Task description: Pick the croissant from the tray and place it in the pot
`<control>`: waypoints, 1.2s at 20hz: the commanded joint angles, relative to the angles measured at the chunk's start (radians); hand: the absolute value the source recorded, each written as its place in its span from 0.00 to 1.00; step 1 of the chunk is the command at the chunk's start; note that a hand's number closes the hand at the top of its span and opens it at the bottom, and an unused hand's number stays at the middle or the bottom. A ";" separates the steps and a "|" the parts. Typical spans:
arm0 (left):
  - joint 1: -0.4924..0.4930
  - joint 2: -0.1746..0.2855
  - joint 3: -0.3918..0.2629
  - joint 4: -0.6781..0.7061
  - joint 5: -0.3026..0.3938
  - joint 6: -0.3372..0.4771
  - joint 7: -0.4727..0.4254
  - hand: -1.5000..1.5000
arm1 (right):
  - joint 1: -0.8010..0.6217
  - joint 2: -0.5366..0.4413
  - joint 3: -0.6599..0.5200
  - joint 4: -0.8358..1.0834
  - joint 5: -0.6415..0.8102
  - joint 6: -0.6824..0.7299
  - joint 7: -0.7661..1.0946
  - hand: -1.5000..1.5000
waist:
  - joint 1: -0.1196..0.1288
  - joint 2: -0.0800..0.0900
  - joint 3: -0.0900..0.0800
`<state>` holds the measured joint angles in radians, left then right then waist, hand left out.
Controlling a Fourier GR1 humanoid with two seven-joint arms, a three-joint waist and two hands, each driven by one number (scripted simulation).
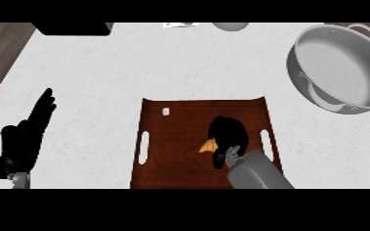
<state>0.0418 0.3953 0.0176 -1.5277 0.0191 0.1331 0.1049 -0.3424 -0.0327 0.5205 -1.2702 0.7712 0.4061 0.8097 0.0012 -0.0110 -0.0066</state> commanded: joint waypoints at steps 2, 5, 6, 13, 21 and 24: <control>-0.039 -0.008 0.032 0.031 -0.016 -0.036 0.016 0.50 | 0.011 0.031 0.007 0.063 0.025 -0.028 -0.045 1.00 | 0.002 0.011 0.007; 0.027 -0.030 0.011 -0.107 -0.057 -0.008 0.095 0.50 | -0.031 0.025 -0.064 0.066 0.032 -0.009 -0.070 1.00 | 0.005 0.011 0.007; -0.023 -0.022 0.031 -0.003 -0.027 -0.048 0.028 0.50 | -0.046 -0.045 -0.119 0.038 0.004 -0.004 -0.129 1.00 | 0.001 0.011 0.007; 0.005 -0.043 0.008 -0.064 -0.054 -0.027 0.046 0.50 | -0.304 -0.165 -0.319 0.328 0.026 -0.159 -0.325 1.00 | 0.021 0.016 0.007; 0.009 -0.027 0.044 -0.069 -0.042 -0.038 0.066 0.50 | -0.292 -0.238 -0.251 0.040 0.231 -0.315 -0.170 1.00 | -0.003 0.005 0.007; -0.007 -0.034 0.052 -0.001 -0.050 -0.036 0.034 0.50 | -0.275 -0.289 -0.252 -0.026 0.324 -0.415 -0.132 1.00 | -0.017 0.007 0.006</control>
<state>0.0469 0.3586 0.0547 -1.5676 -0.0306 0.1004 0.1513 -0.6327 -0.2844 0.2589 -1.2184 0.9945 0.1034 0.6318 -0.0042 -0.0044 -0.0004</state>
